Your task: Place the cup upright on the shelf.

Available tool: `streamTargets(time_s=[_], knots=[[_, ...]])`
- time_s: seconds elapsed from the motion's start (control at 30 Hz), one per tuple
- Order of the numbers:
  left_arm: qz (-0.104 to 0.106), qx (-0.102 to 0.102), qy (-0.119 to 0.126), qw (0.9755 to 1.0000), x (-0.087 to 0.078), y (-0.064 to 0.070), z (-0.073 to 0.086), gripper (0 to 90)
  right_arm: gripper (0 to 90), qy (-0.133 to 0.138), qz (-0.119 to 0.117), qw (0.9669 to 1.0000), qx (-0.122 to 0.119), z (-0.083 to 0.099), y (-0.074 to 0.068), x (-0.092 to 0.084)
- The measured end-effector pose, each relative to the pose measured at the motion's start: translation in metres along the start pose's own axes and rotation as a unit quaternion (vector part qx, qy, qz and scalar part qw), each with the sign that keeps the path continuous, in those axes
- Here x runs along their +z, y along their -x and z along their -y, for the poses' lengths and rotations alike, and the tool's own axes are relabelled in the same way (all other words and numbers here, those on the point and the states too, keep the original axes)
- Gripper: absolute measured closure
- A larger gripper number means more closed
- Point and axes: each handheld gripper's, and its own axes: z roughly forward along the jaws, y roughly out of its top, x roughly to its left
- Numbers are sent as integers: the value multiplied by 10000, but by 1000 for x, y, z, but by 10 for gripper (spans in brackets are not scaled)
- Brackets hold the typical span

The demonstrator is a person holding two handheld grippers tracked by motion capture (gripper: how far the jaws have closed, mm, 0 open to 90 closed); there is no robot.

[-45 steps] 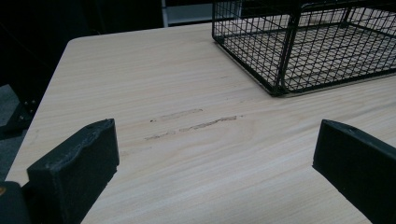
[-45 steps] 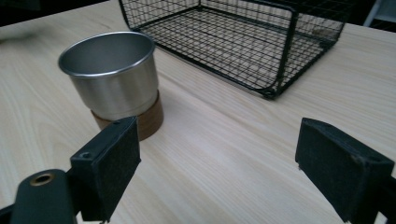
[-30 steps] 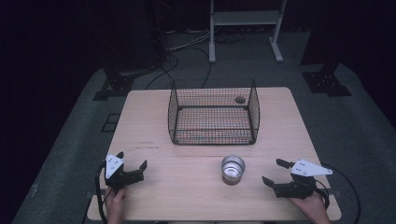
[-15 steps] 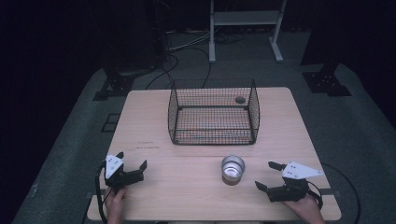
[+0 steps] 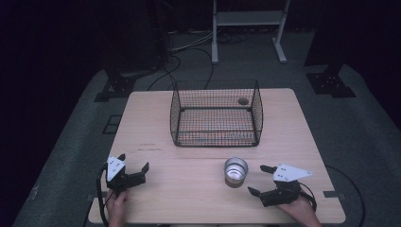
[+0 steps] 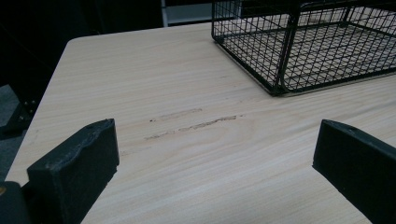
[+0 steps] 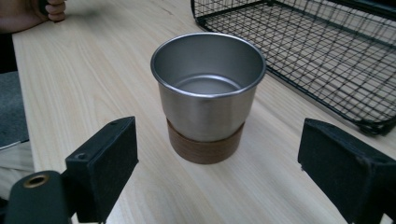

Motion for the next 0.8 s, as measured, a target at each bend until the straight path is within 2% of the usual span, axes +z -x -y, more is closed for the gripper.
streamTargets(time_s=[0.3,0.53,0.8], knots=[[2,1,1,10000,0,0,0,0,89,-150,-205,9996,-97,-6,-3,19],[5,-5,20,10000,0,0,0,0,89,-314,-156,9993,-125,-13,0,33],[5,-9,20,10000,0,0,0,0,89,-348,-86,9993,-89,-14,5,41]])
